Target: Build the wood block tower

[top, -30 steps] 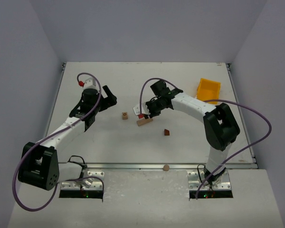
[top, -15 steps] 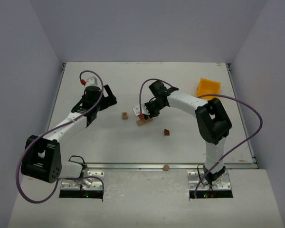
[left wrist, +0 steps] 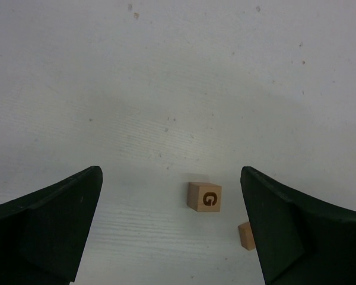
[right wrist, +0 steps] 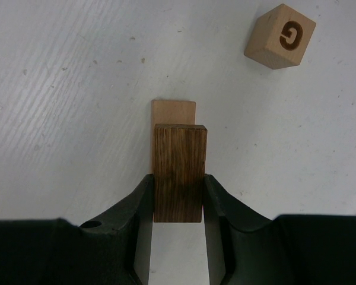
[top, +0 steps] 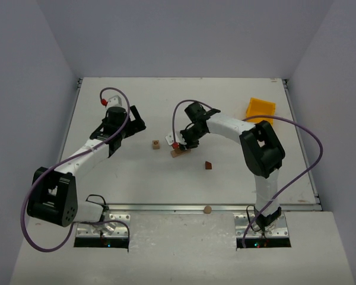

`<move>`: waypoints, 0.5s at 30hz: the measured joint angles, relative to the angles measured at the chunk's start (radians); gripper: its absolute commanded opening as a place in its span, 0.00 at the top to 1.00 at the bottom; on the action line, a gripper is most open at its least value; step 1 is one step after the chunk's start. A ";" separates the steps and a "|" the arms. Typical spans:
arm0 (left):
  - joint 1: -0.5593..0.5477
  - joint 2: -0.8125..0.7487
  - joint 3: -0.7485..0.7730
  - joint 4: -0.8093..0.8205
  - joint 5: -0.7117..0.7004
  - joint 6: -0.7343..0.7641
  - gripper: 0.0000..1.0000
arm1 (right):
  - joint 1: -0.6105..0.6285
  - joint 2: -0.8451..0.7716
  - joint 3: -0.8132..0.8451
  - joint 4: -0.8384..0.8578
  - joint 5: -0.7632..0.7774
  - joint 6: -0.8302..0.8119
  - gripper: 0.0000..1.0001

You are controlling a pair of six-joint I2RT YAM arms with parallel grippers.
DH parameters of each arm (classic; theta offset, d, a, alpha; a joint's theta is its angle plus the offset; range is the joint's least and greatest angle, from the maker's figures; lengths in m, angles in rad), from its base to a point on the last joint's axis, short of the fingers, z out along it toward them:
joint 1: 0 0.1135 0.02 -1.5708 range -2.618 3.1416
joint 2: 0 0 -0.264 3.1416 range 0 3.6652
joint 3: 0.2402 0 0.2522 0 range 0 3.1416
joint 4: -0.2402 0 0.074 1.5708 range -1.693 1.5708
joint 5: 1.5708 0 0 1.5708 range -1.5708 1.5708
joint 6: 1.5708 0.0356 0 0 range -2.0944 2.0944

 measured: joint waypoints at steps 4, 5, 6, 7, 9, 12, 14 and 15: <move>0.000 0.000 0.000 0.000 -0.002 0.000 0.00 | 0.000 0.016 0.024 -0.007 0.001 0.009 0.75; 0.000 0.000 0.000 0.000 -0.002 0.000 0.00 | 0.000 0.021 0.029 -0.006 0.001 0.012 0.74; 0.000 0.000 0.000 0.000 -0.002 0.000 0.00 | 0.000 0.025 0.032 -0.007 0.001 0.015 0.74; 0.000 0.000 0.000 0.000 -0.002 0.000 0.00 | 0.000 0.029 0.033 -0.007 0.002 0.018 0.73; 0.000 0.000 0.000 0.000 -0.002 0.000 0.00 | 0.000 0.034 0.034 -0.007 0.002 0.024 0.73; 0.000 0.002 0.000 0.000 -0.003 0.000 0.00 | 0.000 0.035 0.034 -0.007 0.003 0.025 0.73; 0.000 0.005 0.001 0.000 -0.003 0.000 0.00 | 0.000 0.035 0.035 -0.009 0.002 0.026 0.73; 0.000 0.007 0.001 0.000 -0.003 0.000 0.00 | 0.000 0.035 0.035 -0.011 0.002 0.026 0.73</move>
